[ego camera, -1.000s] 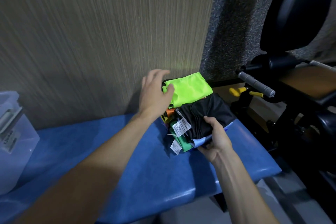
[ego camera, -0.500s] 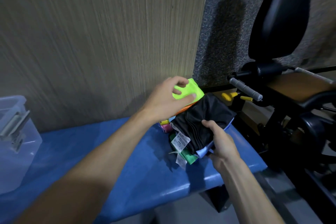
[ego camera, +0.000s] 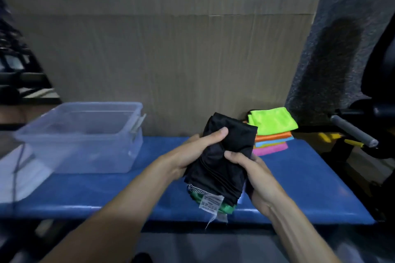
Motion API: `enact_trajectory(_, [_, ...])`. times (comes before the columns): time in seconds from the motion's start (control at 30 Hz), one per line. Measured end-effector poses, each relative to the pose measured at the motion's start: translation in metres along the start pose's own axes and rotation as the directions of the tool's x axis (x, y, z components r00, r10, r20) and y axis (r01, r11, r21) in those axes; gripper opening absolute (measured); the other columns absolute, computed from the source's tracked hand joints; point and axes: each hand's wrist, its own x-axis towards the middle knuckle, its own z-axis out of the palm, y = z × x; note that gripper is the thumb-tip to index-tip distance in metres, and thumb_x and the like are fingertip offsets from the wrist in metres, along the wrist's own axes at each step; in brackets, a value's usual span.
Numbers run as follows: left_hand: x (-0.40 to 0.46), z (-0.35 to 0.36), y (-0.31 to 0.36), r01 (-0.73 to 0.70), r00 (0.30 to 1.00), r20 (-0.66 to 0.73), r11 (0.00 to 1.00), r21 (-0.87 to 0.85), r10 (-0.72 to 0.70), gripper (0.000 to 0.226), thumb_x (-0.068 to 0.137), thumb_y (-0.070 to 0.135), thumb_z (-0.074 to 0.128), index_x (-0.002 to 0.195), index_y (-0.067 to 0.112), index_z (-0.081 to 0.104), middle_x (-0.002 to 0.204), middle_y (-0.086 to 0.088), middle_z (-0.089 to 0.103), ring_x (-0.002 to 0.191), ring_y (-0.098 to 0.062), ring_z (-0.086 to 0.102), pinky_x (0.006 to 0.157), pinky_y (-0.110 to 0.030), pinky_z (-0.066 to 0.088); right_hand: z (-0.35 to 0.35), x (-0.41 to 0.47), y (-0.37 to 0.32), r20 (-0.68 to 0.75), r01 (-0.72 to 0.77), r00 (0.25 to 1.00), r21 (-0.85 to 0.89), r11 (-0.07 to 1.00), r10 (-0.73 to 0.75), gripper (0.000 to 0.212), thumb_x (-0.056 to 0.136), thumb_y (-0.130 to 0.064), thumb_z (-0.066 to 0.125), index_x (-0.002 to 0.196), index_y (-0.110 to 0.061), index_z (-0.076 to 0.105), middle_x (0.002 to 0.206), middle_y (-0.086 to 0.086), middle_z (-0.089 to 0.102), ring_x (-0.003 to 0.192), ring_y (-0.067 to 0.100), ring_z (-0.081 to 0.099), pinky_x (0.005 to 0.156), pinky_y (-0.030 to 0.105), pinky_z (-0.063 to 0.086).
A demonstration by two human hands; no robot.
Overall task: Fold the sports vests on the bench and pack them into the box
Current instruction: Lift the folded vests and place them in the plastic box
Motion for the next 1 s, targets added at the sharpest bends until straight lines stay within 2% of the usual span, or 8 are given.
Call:
enact_trajectory(0.07, [-0.025,-0.018,-0.005,-0.054,0.993,-0.102,0.998,-0.037,0.05,0.104,0.067,0.072,0.083,0.149,0.019,0.046,0.138,-0.002,0.064,0.121,-0.027,0.066,0.106,-0.046,0.049,0.029,-0.005,0.009,0.075,-0.014,0.997,0.022,1.0,0.013,0.038,0.088,-0.019,0.072,0.125,-0.011,0.067,0.117,0.009,0.075,0.112,0.026,0.07,0.103,0.043,0.051])
enact_trajectory(0.23, [-0.095,-0.051,-0.006,-0.259,0.931,-0.259,0.965,0.035,0.259,0.055,0.086,0.06,0.071,0.133,0.032,0.062,0.127,0.009,0.071,0.117,-0.015,0.068,0.107,-0.043,0.049,0.095,-0.017,0.027,0.226,0.006,0.974,-0.043,0.999,0.004,0.043,0.084,-0.015,0.072,0.127,-0.015,0.064,0.118,0.005,0.075,0.11,0.021,0.071,0.096,0.036,0.055])
enact_trajectory(0.57, [-0.143,-0.189,0.008,-0.289,0.854,-0.418,0.951,0.11,0.308,0.078,0.08,0.079,0.063,0.146,0.041,0.045,0.141,0.022,0.057,0.127,0.0,0.057,0.111,-0.035,0.045,0.234,0.043,0.033,0.286,-0.036,0.955,-0.165,0.986,0.083,0.029,0.091,-0.021,0.073,0.119,-0.018,0.071,0.109,0.003,0.078,0.102,0.021,0.074,0.1,0.043,0.054])
enact_trajectory(0.67, [-0.141,-0.253,0.017,-0.25,0.834,-0.478,0.962,0.115,0.274,0.058,0.09,0.076,0.05,0.135,0.041,0.056,0.146,0.017,0.055,0.124,-0.001,0.059,0.106,-0.029,0.048,0.273,0.089,0.03,0.306,-0.08,0.942,-0.186,0.979,0.135,0.04,0.085,-0.028,0.078,0.121,-0.012,0.072,0.113,0.009,0.076,0.107,0.028,0.072,0.107,0.049,0.05])
enact_trajectory(0.73, [-0.144,-0.295,0.017,-0.246,0.7,-0.657,0.958,0.147,0.281,0.051,0.091,0.077,0.045,0.121,0.041,0.065,0.136,0.01,0.064,0.116,-0.007,0.064,0.102,-0.034,0.052,0.305,0.125,0.023,0.341,-0.149,0.917,-0.188,0.971,0.207,0.057,0.079,-0.033,0.082,0.128,-0.009,0.069,0.124,0.015,0.071,0.119,0.037,0.065,0.112,0.057,0.043])
enact_trajectory(0.83, [-0.158,-0.346,-0.005,-0.08,0.377,-0.767,0.843,0.531,0.519,0.05,0.099,0.063,0.047,0.131,0.028,0.063,0.132,0.008,0.063,0.117,-0.011,0.058,0.099,-0.038,0.049,0.352,0.172,0.016,0.361,-0.268,0.877,-0.182,0.946,0.317,0.082,0.072,-0.031,0.085,0.141,0.001,0.055,0.135,0.024,0.06,0.127,0.042,0.056,0.111,0.062,0.04])
enact_trajectory(0.9, [-0.163,-0.377,-0.023,0.155,0.22,-0.762,0.75,0.643,0.609,0.041,0.099,0.048,0.049,0.121,0.017,0.067,0.122,-0.004,0.064,0.111,-0.024,0.058,0.093,-0.045,0.05,0.381,0.196,0.018,0.353,-0.287,0.869,-0.21,0.935,0.346,0.046,0.092,-0.025,0.065,0.125,0.007,0.064,0.12,0.028,0.068,0.109,0.04,0.069,0.09,0.054,0.059])
enact_trajectory(1.0, [-0.167,-0.406,-0.033,0.384,0.168,-0.818,0.728,0.568,0.55,0.035,0.095,0.039,0.057,0.118,0.016,0.07,0.121,-0.009,0.064,0.112,-0.034,0.058,0.091,-0.047,0.051,0.412,0.23,0.034,0.338,-0.299,0.856,-0.294,0.908,0.391,0.031,0.102,-0.018,0.049,0.091,0.003,0.067,0.08,0.021,0.074,0.065,0.032,0.075,0.051,0.042,0.061])
